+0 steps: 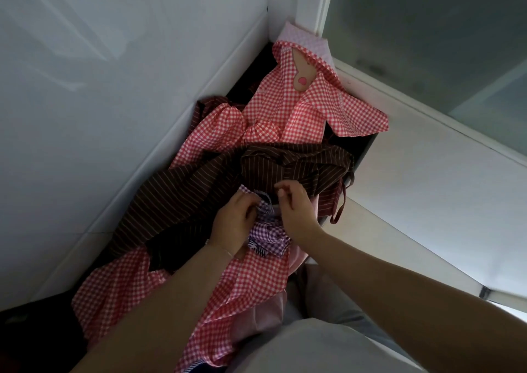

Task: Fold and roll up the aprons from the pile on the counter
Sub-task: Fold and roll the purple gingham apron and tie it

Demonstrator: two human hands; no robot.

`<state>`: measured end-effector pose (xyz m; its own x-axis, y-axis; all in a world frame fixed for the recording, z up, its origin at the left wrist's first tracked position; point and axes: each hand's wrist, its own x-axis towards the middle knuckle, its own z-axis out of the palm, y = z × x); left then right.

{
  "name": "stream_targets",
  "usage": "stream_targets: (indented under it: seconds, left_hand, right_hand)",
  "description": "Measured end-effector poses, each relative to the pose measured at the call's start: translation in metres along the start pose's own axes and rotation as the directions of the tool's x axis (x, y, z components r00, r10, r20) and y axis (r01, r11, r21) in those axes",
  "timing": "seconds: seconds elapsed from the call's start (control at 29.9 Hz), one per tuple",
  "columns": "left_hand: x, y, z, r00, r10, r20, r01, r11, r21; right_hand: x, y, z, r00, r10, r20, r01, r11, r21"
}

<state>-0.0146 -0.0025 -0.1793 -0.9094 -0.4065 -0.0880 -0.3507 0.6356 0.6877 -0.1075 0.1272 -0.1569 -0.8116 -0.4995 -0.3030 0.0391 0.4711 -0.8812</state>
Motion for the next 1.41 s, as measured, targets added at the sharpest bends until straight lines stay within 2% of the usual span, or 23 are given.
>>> stream_targets:
  seconds: [0.17,0.3,0.33,0.4,0.44,0.47,0.5,0.57,0.64,0.7,0.77,0.84,0.9,1.0,1.17,1.31,1.37,1.41]
  left_hand:
    - [-0.007,0.002,0.009,0.988,0.098,-0.116,-0.076,0.981,0.178]
    - [-0.008,-0.001,0.012,0.987,0.077,-0.142,-0.054,0.985,0.163]
    - [-0.008,-0.002,0.012,0.985,0.08,-0.151,-0.056,0.986,0.155]
    - [-0.008,-0.002,0.013,0.979,0.115,-0.169,-0.091,0.986,0.143]
    - [-0.008,-0.002,0.013,0.974,0.138,-0.179,-0.113,0.983,0.143]
    - [-0.008,-0.002,0.013,0.97,0.156,-0.189,-0.129,0.98,0.15]
    - [-0.007,-0.003,0.014,0.967,0.165,-0.194,-0.136,0.978,0.157]
    - [-0.008,-0.006,0.015,0.969,0.154,-0.192,-0.126,0.98,0.152]
    - [-0.011,-0.008,0.017,0.974,0.133,-0.186,-0.109,0.985,0.133]
    - [-0.011,-0.008,0.016,0.973,0.129,-0.191,-0.108,0.987,0.12]
    - [-0.011,-0.007,0.016,0.969,0.146,-0.201,-0.122,0.984,0.126]
    - [-0.01,-0.006,0.017,0.966,0.16,-0.204,-0.135,0.982,0.133]
    - [-0.009,-0.007,0.017,0.963,0.172,-0.207,-0.146,0.98,0.136]
    - [-0.009,-0.011,0.017,0.96,0.188,-0.21,-0.162,0.978,0.132]
    - [-0.009,-0.014,0.02,0.949,0.228,-0.218,-0.199,0.969,0.145]
    - [-0.011,-0.018,0.023,0.956,0.199,-0.216,-0.173,0.976,0.132]
    - [-0.012,-0.019,0.023,0.959,0.197,-0.205,-0.173,0.977,0.128]
    - [-0.012,-0.019,0.023,0.958,0.209,-0.196,-0.187,0.975,0.122]
  right_hand:
    - [0.023,0.002,0.002,0.98,-0.068,0.185,0.092,0.988,-0.122]
    - [0.025,0.0,0.0,0.989,0.027,0.144,-0.037,0.997,0.066]
    - [0.023,-0.001,0.0,0.995,0.004,0.098,-0.011,0.997,0.074]
    - [0.019,-0.005,0.002,0.977,-0.213,0.029,0.214,0.976,-0.051]
    - [0.019,-0.008,0.003,0.937,-0.346,0.046,0.349,0.929,-0.118]
    - [0.021,-0.01,0.005,0.899,-0.426,0.102,0.437,0.883,-0.17]
    - [0.025,-0.011,0.008,0.882,-0.432,0.189,0.466,0.857,-0.218]
    - [0.032,-0.012,0.011,0.885,-0.261,0.386,0.401,0.848,-0.346]
    - [0.039,-0.008,0.011,0.858,-0.111,0.501,0.344,0.849,-0.402]
    - [0.046,-0.007,0.007,0.852,-0.07,0.52,0.287,0.891,-0.351]
    - [0.052,-0.012,0.0,0.842,0.022,0.539,0.157,0.946,-0.284]
    - [0.059,-0.016,-0.007,0.796,0.14,0.589,0.049,0.955,-0.292]
    - [0.062,-0.016,-0.007,0.76,0.17,0.627,0.056,0.945,-0.323]
    - [0.063,-0.014,-0.005,0.764,0.164,0.624,0.03,0.957,-0.288]
    - [0.07,-0.018,-0.011,0.705,0.282,0.651,-0.094,0.947,-0.308]
    - [0.069,-0.017,-0.007,0.723,0.231,0.651,-0.006,0.945,-0.328]
    - [0.064,-0.016,-0.005,0.757,0.137,0.639,0.134,0.924,-0.358]
    - [0.059,-0.016,-0.003,0.765,0.056,0.642,0.258,0.886,-0.386]
